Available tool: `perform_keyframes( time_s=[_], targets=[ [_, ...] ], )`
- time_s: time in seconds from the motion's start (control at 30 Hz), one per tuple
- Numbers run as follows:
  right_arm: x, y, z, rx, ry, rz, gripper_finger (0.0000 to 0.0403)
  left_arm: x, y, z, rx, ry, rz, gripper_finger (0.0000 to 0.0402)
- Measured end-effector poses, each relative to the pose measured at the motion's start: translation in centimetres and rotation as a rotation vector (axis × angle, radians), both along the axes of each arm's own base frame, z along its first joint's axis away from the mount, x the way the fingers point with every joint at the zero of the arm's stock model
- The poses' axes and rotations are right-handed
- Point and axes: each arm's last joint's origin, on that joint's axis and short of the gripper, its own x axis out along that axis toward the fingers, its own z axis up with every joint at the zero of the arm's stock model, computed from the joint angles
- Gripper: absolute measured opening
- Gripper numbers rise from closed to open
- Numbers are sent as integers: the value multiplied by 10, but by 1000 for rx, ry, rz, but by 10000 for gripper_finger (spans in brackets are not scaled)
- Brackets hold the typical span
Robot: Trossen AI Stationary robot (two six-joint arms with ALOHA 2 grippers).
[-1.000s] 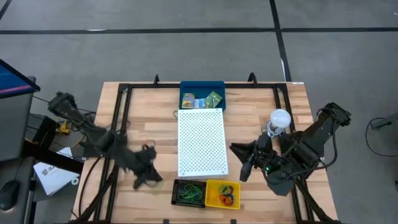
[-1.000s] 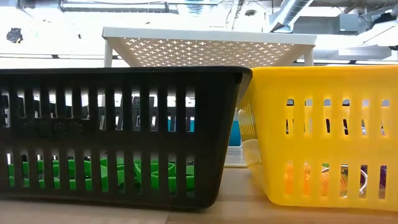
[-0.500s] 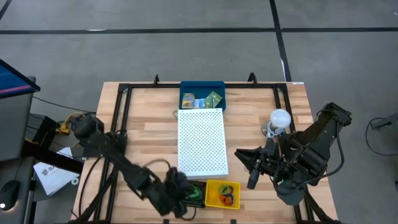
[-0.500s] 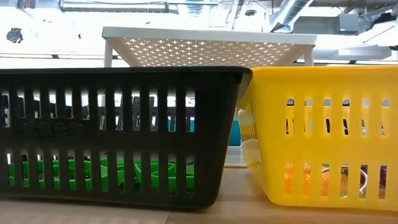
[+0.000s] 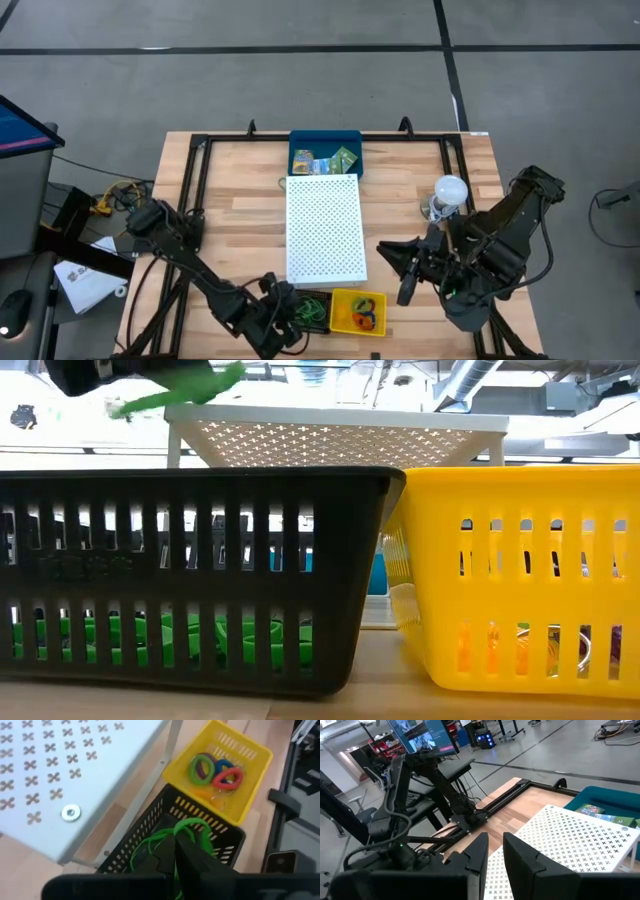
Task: Pick & Place Office Desk Supplies
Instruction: Put the green rubber band into the black bin
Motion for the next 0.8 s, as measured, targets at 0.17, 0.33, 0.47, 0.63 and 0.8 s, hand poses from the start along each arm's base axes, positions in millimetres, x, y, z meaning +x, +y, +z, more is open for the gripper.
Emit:
perform_keyframes(
  time_s=[0.17,0.33,0.47,0.63,0.8],
  targets=[
    [1,2,-2,-2,2,1,56,0,0,0,-9,3,-4,0],
    [3,3,-3,-1,2,0,56,0,-1,0,-23,7,-2,0],
    [3,3,-3,-3,1,1,56,0,-1,0,-41,14,-5,0],
    [3,3,-3,-4,2,1,56,0,-2,0,-70,21,-12,23],
    [3,3,-3,-8,4,2,56,0,-3,0,-90,17,1,83]
  ],
)
